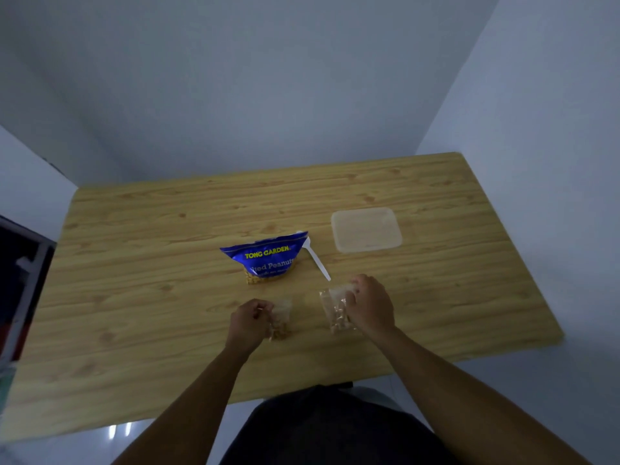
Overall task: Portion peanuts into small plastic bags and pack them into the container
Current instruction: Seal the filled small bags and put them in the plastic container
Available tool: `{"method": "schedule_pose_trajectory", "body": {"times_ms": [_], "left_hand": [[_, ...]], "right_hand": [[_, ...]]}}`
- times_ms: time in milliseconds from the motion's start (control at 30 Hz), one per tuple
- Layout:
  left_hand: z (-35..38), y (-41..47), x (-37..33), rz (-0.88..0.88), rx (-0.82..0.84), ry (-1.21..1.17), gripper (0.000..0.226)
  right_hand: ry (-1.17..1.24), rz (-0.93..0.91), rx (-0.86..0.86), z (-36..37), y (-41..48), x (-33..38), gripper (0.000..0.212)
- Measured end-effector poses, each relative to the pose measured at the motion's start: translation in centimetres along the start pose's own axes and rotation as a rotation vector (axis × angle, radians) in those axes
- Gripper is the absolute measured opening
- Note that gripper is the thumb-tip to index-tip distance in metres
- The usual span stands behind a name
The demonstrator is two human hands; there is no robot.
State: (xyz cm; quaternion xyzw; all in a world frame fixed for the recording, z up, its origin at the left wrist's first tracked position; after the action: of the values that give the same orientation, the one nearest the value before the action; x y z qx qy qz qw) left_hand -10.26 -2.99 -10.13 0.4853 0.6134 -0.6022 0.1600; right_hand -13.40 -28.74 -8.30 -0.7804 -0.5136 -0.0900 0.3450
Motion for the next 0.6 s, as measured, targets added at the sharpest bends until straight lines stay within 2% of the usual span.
{"method": "schedule_pose_trajectory", "body": {"times_ms": [167, 267, 367, 467, 600], "left_hand": [[-0.5, 0.2, 0.5, -0.01, -0.053, 0.245, 0.025], [-0.2, 0.3, 0.7, 0.059, -0.128, 0.355, 0.042], [0.5, -0.1, 0.1, 0.156, -0.176, 0.481, 0.043], [1.3, -0.3, -0.7, 0.226, -0.148, 0.541, 0.037], [2.6, -0.5, -1.6, 0.263, -0.088, 0.557, 0.027]], "right_hand": [[-0.141, 0.024, -0.055, 0.9, -1.0, -2.0, 0.047], [-0.165, 0.045, -0.076, 1.6, -1.2, -2.0, 0.049], [-0.154, 0.091, -0.055, 1.9, -1.1, -1.9, 0.053], [-0.056, 0.137, -0.017, 2.0, -0.8, -2.1, 0.046], [0.082, 0.145, 0.031, 1.7, -0.2, -2.3, 0.023]]}}
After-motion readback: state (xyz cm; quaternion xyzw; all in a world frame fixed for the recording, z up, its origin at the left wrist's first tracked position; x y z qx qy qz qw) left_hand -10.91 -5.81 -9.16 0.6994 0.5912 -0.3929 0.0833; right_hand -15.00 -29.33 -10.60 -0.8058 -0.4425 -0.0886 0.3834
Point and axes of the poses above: each hand's wrist, its own y-axis towards the middle knuckle, its own z-axis out of the palm, x = y × z, the point moved 1 cm from there along y, towards the middle knuckle, and after that the axes turned 14 degrees about x, right-handed, at the moved point
